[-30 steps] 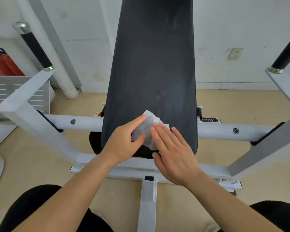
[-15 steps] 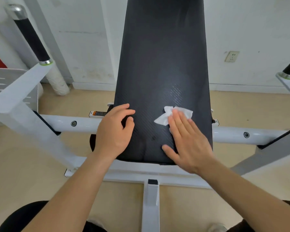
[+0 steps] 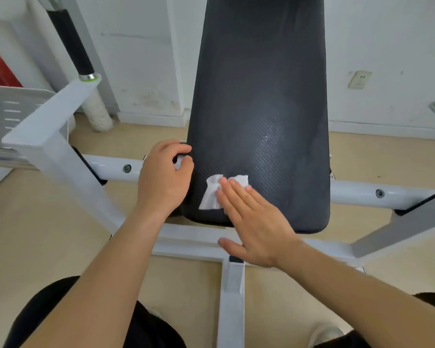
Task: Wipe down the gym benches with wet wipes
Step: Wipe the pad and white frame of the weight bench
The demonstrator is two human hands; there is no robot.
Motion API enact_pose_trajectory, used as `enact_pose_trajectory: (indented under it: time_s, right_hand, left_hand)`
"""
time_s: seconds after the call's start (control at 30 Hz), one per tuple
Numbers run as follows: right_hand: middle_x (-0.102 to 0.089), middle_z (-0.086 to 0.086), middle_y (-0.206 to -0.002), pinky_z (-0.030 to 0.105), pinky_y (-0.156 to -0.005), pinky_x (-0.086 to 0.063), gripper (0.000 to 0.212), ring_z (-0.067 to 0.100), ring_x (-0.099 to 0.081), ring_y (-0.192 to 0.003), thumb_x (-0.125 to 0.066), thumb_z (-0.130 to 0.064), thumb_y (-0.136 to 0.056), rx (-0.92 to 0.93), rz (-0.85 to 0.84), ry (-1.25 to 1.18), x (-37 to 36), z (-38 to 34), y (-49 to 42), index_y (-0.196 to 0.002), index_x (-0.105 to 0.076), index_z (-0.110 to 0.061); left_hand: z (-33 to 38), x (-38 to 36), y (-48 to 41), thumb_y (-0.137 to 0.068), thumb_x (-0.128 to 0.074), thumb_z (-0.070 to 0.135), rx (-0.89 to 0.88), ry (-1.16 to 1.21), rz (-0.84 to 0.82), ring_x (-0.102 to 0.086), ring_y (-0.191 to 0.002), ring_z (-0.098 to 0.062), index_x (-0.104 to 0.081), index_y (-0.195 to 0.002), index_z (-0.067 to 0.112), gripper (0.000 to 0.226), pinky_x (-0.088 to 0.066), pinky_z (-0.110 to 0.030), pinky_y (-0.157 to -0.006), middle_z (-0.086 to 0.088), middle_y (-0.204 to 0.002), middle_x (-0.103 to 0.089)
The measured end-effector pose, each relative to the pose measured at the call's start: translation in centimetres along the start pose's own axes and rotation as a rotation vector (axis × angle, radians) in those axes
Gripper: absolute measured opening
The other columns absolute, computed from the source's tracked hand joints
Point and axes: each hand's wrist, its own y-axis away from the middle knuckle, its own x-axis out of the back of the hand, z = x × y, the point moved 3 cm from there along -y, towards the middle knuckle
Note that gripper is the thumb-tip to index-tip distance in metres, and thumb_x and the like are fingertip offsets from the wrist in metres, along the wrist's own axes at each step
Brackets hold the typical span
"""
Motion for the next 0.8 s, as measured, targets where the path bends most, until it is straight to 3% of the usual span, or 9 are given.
enact_pose_trajectory:
  time_s: [0.1, 0.2, 0.37, 0.53, 0.7, 0.8]
  right_hand:
    - [0.002, 0.010, -0.169, 0.044, -0.125, -0.010, 0.086, 0.024, 0.003, -0.156, -0.034, -0.062, -0.098, 0.034, 0.000, 0.031, -1.3, -0.7, 4.2, -0.160, -0.008, -0.008]
    - [-0.005, 0.012, -0.168, 0.046, -0.121, -0.018, 0.084, 0.026, -0.004, -0.156, -0.038, -0.059, -0.098, 0.001, -0.027, 0.062, -1.9, 1.3, 7.3, -0.160, -0.015, -0.007]
    - [-0.002, 0.015, -0.168, 0.049, -0.122, -0.021, 0.090, 0.029, -0.001, -0.156, -0.035, -0.065, -0.096, -0.109, -0.012, 0.016, -1.3, 0.0, 4.9, -0.159, -0.013, -0.004]
    - [0.004, 0.015, -0.167, 0.045, -0.126, -0.005, 0.090, 0.029, 0.007, -0.155, -0.023, -0.068, -0.097, 0.191, -0.027, 0.062, -0.1, -3.0, -2.7, -0.160, -0.004, -0.005]
    - [0.006, 0.012, -0.168, 0.043, -0.126, -0.008, 0.089, 0.024, 0.005, -0.155, -0.010, -0.069, -0.096, -0.085, -0.050, 0.038, 5.2, 3.8, -12.6, -0.159, 0.004, -0.009]
    - [0.008, 0.013, -0.167, 0.043, -0.127, -0.006, 0.089, 0.024, 0.008, -0.155, -0.014, -0.068, -0.097, -0.086, -0.046, 0.002, 5.1, 3.3, -13.4, -0.159, 0.004, -0.008]
  left_hand:
    - [-0.8, 0.8, 0.1, -0.095, -0.058, 0.022, 0.039, 0.004, -0.031, -0.057, -0.109, -0.007, -0.070, -0.113, 0.026, 0.022, -0.045, -0.028, -0.093, 0.015, -0.123, -0.056]
    - [-1.3, 1.3, 0.3, -0.097, -0.057, 0.026, 0.046, -0.026, -0.055, -0.055, -0.110, -0.004, -0.069, -0.115, 0.026, 0.022, -0.040, -0.024, -0.091, 0.018, -0.122, -0.053]
    - [-1.9, 1.7, 1.0, -0.098, -0.055, 0.029, 0.073, -0.045, -0.094, -0.052, -0.112, -0.003, -0.067, -0.118, 0.026, 0.023, -0.036, -0.022, -0.090, 0.013, -0.131, -0.053]
    - [-2.3, 2.4, 1.2, -0.097, -0.056, 0.026, 0.100, -0.070, -0.094, -0.054, -0.120, -0.009, -0.065, -0.123, 0.025, 0.028, -0.039, -0.025, -0.095, 0.008, -0.136, -0.053]
    - [-2.9, 3.4, 0.7, -0.098, -0.056, 0.027, 0.140, -0.024, -0.058, -0.052, -0.121, -0.010, -0.064, -0.123, 0.028, 0.027, -0.043, -0.028, -0.097, 0.011, -0.132, -0.054]
    - [-3.4, 3.1, 0.4, -0.098, -0.055, 0.028, 0.166, -0.034, -0.074, -0.052, -0.121, -0.013, -0.063, -0.124, 0.029, 0.028, -0.044, -0.030, -0.095, 0.010, -0.132, -0.054]
